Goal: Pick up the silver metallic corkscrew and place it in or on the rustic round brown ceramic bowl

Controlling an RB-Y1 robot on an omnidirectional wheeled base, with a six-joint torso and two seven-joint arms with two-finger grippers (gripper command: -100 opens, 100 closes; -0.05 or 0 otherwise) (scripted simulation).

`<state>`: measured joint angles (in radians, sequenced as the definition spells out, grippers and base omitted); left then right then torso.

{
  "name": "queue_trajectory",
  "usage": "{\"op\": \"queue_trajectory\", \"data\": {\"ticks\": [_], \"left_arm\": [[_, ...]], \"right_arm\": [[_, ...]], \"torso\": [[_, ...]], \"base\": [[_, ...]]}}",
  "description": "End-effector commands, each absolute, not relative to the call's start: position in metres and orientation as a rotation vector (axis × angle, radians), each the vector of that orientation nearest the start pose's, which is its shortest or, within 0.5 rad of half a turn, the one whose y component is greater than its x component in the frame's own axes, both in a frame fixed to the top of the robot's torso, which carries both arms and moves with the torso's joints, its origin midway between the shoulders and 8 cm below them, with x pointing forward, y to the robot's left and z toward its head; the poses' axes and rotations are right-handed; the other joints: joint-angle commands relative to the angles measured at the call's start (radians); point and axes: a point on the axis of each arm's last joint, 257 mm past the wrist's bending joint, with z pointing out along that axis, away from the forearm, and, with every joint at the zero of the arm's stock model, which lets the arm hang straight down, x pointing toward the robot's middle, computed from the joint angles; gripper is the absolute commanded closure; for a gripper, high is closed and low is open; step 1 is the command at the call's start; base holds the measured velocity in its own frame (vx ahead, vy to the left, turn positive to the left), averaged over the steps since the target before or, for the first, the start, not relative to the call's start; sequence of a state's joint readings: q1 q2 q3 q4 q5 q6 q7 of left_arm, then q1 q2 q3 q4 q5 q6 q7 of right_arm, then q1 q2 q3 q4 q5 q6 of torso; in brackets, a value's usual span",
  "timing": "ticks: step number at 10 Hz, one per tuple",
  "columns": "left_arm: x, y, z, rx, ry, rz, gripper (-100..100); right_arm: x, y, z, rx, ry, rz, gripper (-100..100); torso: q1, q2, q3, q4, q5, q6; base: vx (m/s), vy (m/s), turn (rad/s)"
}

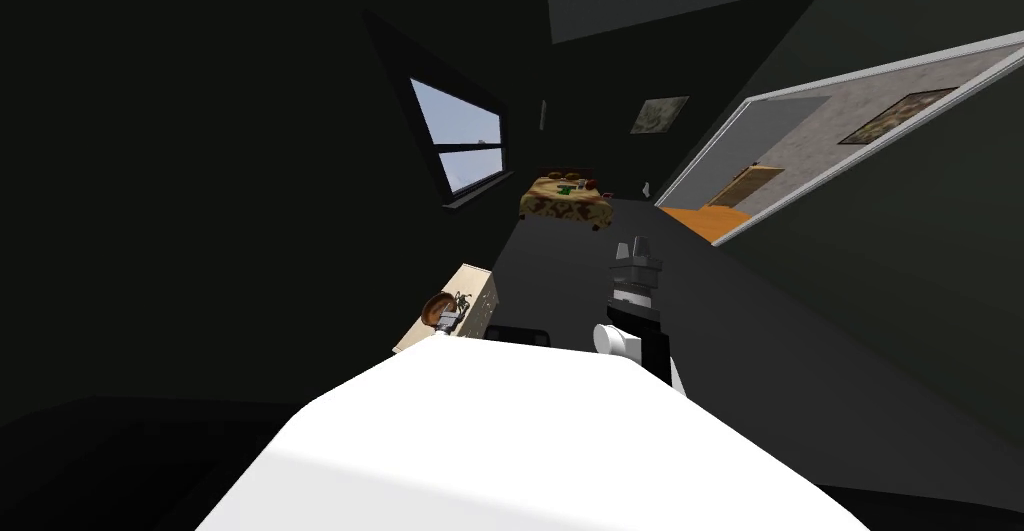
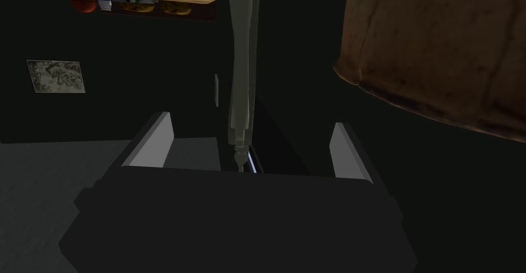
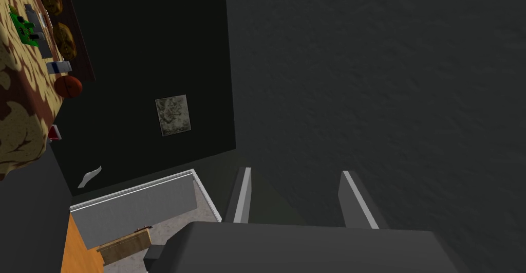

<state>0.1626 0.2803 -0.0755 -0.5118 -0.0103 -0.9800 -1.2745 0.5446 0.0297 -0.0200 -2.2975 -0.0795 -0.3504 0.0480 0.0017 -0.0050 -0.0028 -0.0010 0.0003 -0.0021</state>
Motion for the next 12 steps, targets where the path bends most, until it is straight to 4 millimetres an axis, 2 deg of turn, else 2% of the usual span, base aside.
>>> {"op": "queue_trajectory", "data": {"ticks": [1,2,12], "left_arm": [[0.293,0.357,-0.494,-0.010,1.823,-0.014,0],[0.285,0.358,-0.494,0.013,1.819,-0.019,-100],[0.246,0.351,-0.494,0.084,1.815,-0.085,-100]], "right_arm": [[0.356,-0.306,-0.012,0.845,0.669,1.233,0],[0.356,-0.306,-0.012,0.845,0.669,1.233,0],[0.356,-0.306,-0.012,0.845,0.669,1.233,0]], "torso": [[0.000,0.000,0.000,0.000,0.000,0.000],[0.000,0.001,0.001,0.000,0.000,0.000],[-0.002,-0.002,-0.001,0.000,-0.001,0.000]], "base": [[0.000,0.000,0.000],[0.068,-0.011,0.132],[0.074,-0.040,0.098]]}}
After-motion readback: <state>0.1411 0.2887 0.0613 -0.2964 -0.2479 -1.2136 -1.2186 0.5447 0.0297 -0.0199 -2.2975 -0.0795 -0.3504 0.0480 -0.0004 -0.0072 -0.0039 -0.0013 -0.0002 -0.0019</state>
